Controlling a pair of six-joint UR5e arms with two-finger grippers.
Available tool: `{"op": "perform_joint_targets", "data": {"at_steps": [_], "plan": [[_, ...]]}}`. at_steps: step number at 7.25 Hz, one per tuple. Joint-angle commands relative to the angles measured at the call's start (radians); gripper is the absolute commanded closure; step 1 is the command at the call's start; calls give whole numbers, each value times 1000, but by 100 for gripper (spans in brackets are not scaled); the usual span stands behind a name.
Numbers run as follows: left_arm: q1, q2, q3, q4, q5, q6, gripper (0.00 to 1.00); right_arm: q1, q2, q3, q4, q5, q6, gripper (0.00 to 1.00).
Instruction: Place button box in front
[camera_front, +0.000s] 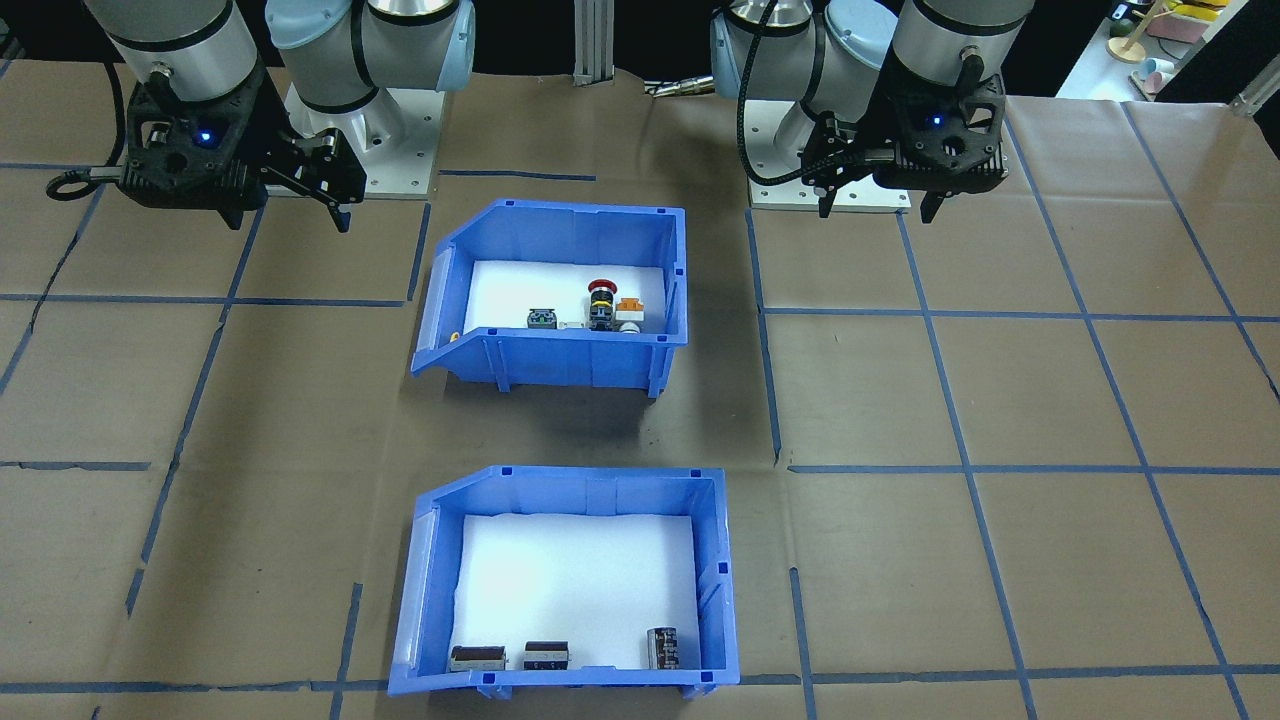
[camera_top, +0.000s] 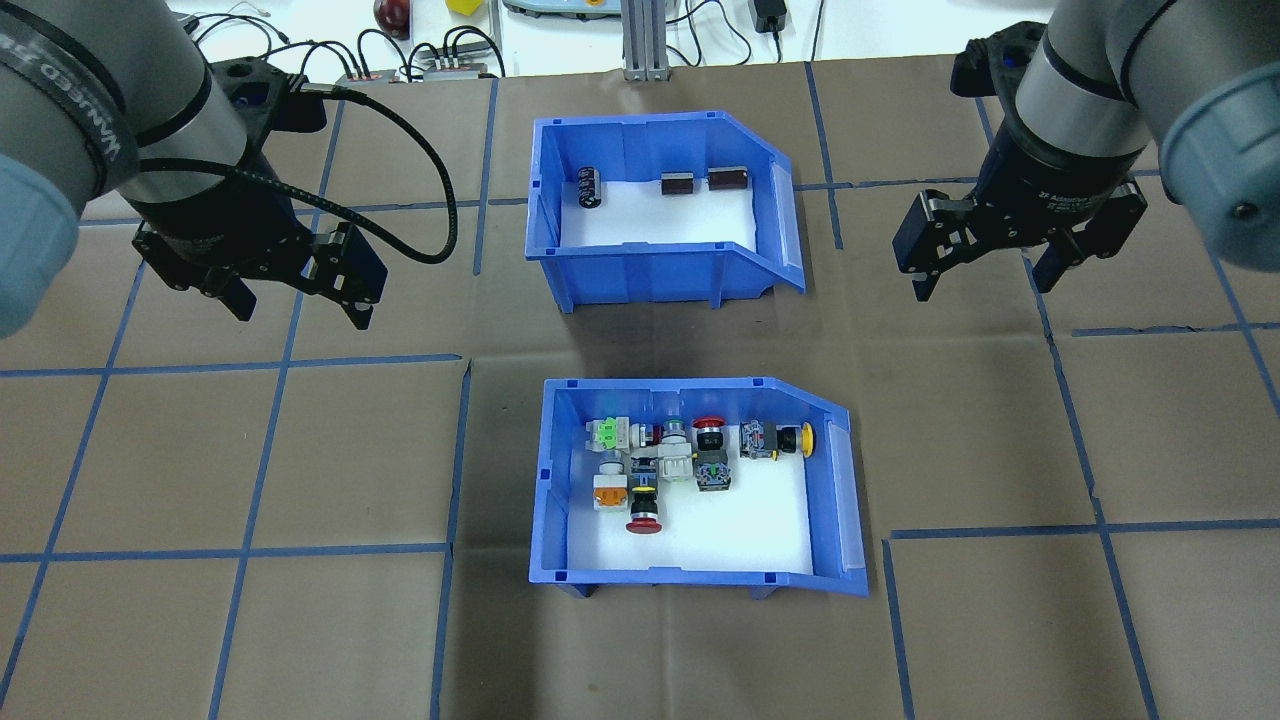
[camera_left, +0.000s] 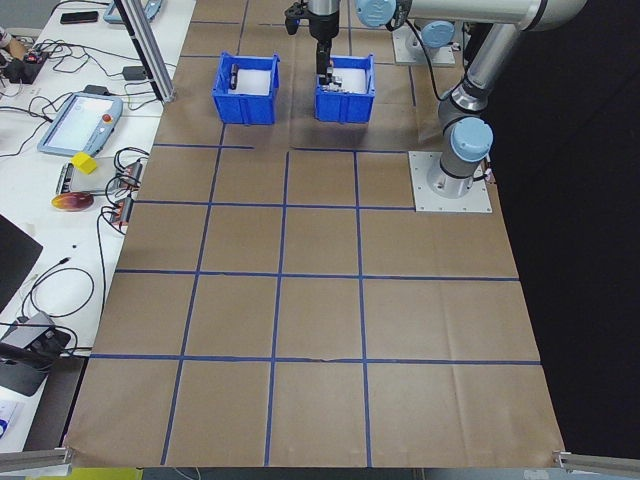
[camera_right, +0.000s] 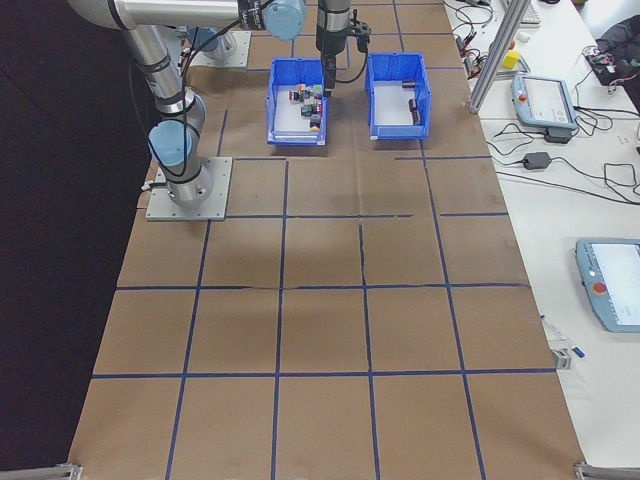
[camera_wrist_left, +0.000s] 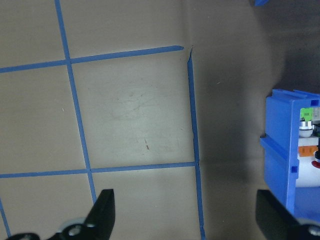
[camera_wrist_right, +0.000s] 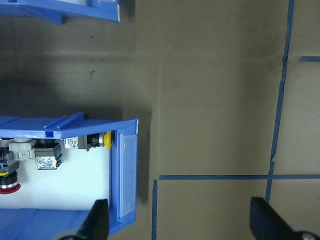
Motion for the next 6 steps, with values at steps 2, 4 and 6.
{"op": "perform_joint_targets", "data": {"at_steps": [2, 4, 6], "plan": [[0, 10, 0, -1, -2, -10, 1, 1, 56, -16, -39, 3, -233, 0], [-21, 37, -34, -27, -143, -293, 1, 8, 146, -59, -103, 4, -395, 0], [-27, 83, -40, -53, -155, -415, 1, 36, 252, -160, -110, 17, -684, 0]]}}
